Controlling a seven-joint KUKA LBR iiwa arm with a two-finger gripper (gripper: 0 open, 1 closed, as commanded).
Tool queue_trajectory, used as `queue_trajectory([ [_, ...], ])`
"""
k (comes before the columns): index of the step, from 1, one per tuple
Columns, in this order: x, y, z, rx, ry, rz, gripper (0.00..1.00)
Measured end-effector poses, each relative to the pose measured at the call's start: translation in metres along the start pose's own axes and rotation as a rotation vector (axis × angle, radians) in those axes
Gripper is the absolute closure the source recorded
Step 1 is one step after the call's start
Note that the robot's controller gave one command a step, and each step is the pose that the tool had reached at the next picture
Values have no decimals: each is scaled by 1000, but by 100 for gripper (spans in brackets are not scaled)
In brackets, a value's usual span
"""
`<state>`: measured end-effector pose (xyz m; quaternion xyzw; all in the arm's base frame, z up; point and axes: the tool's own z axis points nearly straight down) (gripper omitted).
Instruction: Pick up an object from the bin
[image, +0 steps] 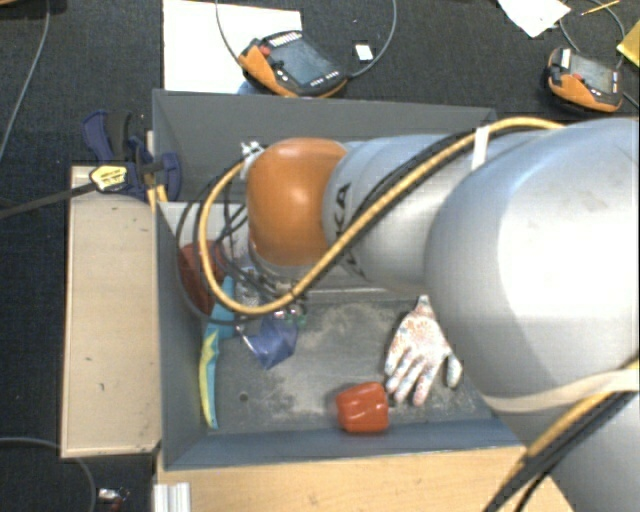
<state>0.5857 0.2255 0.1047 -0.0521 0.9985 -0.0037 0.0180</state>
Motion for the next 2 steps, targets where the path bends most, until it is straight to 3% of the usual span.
queue_trajectory([
  [1,-9,15,22,5,-14,14,100],
  [2,-7,13,22,-1,-19,22,100],
])
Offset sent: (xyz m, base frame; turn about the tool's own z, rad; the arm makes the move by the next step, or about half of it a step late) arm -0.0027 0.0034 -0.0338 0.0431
